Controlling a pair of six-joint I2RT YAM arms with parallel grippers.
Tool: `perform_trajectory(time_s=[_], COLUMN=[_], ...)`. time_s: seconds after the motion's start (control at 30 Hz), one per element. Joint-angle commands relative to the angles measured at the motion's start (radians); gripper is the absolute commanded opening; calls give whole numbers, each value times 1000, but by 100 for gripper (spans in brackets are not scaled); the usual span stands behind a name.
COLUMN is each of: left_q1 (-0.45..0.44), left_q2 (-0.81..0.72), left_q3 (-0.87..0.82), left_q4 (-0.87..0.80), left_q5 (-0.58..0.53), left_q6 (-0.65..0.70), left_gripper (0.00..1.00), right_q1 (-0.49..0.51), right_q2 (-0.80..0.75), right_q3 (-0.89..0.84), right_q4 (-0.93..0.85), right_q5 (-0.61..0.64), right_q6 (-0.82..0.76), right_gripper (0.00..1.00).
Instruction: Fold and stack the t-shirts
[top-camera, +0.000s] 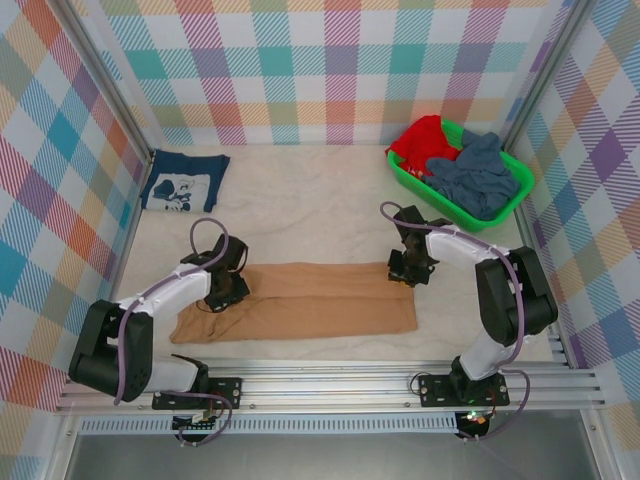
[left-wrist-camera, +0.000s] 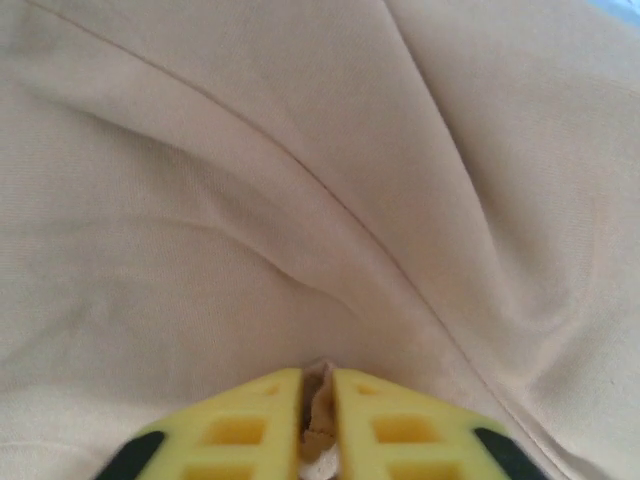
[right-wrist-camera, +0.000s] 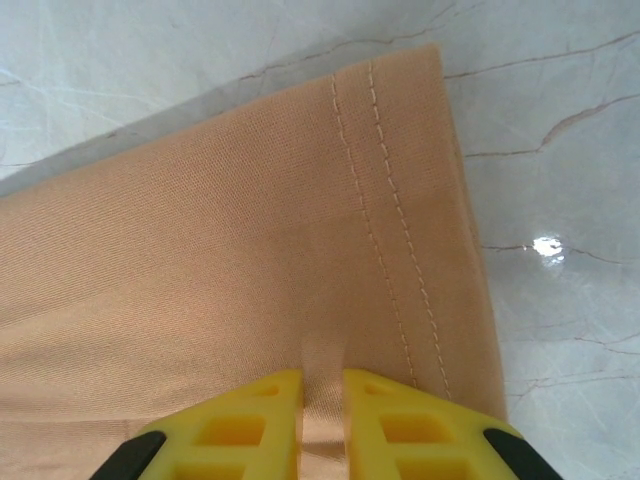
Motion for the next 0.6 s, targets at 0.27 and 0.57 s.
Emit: perform_trajectory(time_s=[0.27,0.57], left_q1=[-48,-175], left_q2=[-134,-145], left_q3=[8,25], left_q4=[-115,-211], left_q5=[69,112], left_q6=[-9,-45], left_gripper=[1,0], right_q1=[12,13], right_q2=[13,17], right_q3=[6,10], right_q4=[0,-10], right_q5=[-7,7], right_q6=[17,19], right_gripper=[17,17])
